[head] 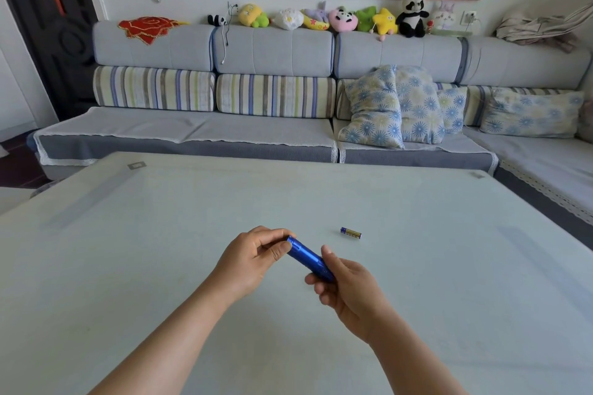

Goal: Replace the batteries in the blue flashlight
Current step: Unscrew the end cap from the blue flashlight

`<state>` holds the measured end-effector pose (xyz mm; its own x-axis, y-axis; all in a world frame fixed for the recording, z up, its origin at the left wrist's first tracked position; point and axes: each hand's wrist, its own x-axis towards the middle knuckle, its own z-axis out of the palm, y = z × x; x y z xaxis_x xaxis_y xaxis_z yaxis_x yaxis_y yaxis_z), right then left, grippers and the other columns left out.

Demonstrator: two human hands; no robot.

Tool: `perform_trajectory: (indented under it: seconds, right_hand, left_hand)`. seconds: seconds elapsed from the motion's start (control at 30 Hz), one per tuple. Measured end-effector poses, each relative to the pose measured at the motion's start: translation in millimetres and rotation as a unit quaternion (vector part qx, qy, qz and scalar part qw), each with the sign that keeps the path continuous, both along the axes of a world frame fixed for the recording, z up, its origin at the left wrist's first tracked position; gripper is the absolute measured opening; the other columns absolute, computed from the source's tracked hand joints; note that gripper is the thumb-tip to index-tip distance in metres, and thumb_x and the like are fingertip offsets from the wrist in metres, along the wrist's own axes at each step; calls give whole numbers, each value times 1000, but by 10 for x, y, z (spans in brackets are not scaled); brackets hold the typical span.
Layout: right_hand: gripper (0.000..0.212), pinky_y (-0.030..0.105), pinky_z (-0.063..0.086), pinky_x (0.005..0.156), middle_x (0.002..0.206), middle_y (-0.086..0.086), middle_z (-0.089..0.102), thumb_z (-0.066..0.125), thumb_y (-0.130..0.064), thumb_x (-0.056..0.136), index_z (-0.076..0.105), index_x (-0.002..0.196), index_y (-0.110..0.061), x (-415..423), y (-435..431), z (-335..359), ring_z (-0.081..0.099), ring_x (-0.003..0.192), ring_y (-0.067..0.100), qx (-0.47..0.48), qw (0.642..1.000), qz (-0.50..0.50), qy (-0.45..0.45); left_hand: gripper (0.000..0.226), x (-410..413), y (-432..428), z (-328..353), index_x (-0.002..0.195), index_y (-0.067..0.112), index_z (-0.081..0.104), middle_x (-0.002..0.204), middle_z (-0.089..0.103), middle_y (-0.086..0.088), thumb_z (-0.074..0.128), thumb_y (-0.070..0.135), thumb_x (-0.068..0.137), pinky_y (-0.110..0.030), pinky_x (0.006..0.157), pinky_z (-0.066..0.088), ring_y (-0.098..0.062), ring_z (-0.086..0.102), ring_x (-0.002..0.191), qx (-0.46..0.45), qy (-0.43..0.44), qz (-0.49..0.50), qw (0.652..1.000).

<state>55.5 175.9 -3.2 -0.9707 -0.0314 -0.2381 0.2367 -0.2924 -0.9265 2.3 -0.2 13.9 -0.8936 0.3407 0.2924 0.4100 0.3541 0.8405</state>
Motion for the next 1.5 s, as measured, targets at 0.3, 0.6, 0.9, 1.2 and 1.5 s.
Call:
perform_trajectory:
  seconds: [0.3, 0.6, 0.9, 1.2, 1.5]
  right_hand:
    - [8, 26, 58, 69, 85, 10, 70, 64, -7, 80, 69, 86, -10, 20, 22, -11, 67, 81, 25, -107, 993, -32, 30]
    - [17, 20, 55, 62, 72, 8, 68, 59, -15, 85, 71, 84, -4, -43, 23, -9, 66, 65, 15, -71, 996, -38, 30]
    - [27, 26, 57, 63, 82, 11, 73, 64, -32, 81, 70, 92, -8, -12, 31, 15, 69, 74, 24, -89, 996, -9, -9]
    - [10, 19, 55, 65, 81, 8, 67, 60, -4, 83, 68, 88, -6, -10, 24, -7, 64, 72, 17, -63, 997, -30, 44]
    - [40, 21, 49, 47, 64, 8, 70, 53, -43, 86, 68, 94, -8, 1, 20, 17, 61, 50, 13, -20, 999, -8, -42]
  left_hand:
    - [24, 11, 40, 0, 85, 47, 63, 90, 66, 2, 60, 23, 88, 0, 66, 38, -3, 59, 81, 11, 3, 6, 1000]
    - [29, 9, 56, -18, 83, 51, 62, 87, 65, 9, 61, 23, 87, 0, 68, 39, 0, 60, 81, 9, 1, -1, 1000]
    - [25, 13, 89, -43, 83, 51, 63, 97, 70, 3, 59, 27, 87, -13, 76, 43, -8, 62, 88, 18, 2, 5, 1000]
    - [24, 15, 90, -70, 84, 50, 63, 97, 69, 6, 60, 26, 87, -1, 72, 40, 0, 61, 88, 15, -3, 10, 1000]
    - [25, 25, 96, -60, 82, 51, 63, 94, 69, 10, 60, 27, 87, -1, 71, 40, 2, 61, 88, 15, 7, 8, 1000]
